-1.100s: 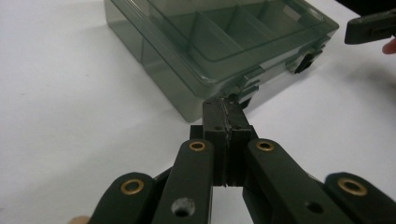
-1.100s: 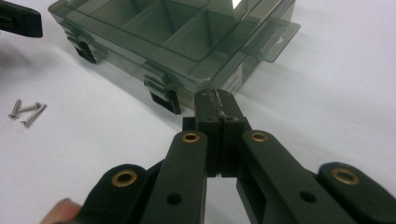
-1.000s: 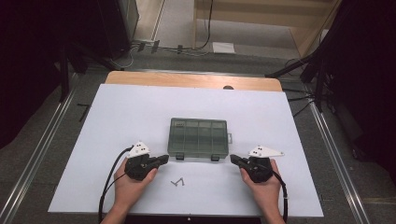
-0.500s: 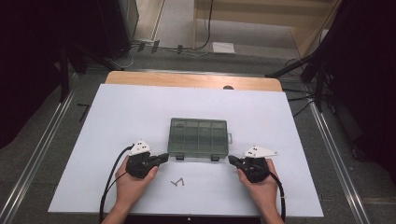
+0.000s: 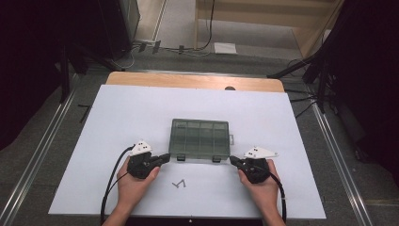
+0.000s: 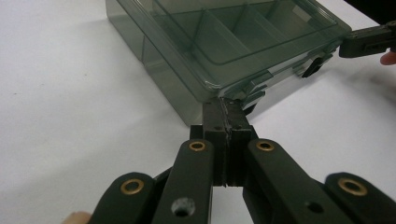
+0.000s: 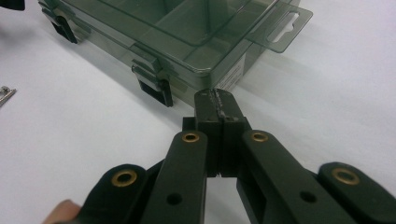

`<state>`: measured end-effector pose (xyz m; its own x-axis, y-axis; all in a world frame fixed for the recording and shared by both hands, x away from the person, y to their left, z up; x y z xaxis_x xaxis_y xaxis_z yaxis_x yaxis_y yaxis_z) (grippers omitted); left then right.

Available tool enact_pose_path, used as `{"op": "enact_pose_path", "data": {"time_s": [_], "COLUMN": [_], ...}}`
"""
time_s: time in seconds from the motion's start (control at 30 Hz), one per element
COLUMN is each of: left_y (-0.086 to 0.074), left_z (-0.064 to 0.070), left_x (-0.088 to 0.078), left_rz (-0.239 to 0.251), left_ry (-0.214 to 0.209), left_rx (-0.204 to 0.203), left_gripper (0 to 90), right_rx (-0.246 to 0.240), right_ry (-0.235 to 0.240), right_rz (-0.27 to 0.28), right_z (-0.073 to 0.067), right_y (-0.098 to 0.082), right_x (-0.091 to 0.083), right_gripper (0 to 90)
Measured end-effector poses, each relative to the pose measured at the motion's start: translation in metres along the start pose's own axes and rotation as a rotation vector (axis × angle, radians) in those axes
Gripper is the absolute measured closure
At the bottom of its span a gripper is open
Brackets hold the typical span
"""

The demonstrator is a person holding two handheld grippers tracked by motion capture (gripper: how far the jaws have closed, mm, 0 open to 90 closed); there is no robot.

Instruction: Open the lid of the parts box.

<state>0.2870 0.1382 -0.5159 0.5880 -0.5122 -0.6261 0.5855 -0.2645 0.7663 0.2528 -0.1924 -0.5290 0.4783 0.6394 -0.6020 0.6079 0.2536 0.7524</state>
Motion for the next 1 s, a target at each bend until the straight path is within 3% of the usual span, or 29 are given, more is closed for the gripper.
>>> {"op": "enact_pose_path", "data": {"time_s": [0.3,0.43,0.6,1.0], "left_y": [0.0007,0.0009,0.0011,0.004], "left_z": [0.0,0.0004,0.0009,0.0018], "left_x": [0.0,-0.0005,-0.0006,-0.0006], "left_rz": [0.01,0.011,0.014,0.024], "left_ry": [-0.006,-0.002,-0.004,-0.004], "left_rx": [-0.003,0.001,0.003,0.005], "left_gripper": [90.0,90.0,90.0,90.0], "right_rx": [0.002,0.015,0.015,0.018], "right_ry": [0.005,0.035,0.04,0.035], "right_rz": [0.022,0.05,0.068,0.04], "right_z": [-0.0004,0.0011,0.0007,0.0013], "right_y": [0.0016,0.0023,0.0046,0.0026], "right_x": [-0.0023,-0.005,-0.0079,-0.0043], "right_gripper": [90.0,90.0,90.0,90.0]}}
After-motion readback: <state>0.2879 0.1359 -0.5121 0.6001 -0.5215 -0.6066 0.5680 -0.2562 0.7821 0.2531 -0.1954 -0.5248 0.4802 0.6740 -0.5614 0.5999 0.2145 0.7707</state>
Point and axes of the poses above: each handheld gripper's, and its own axes: x roughly forward along the jaws, y roughly out of its top, z roughly to its right, the point moved 3 cm from there along x, roughly forward along the jaws, and after that the axes turned 12 degrees about y, right-handed, at the moved point
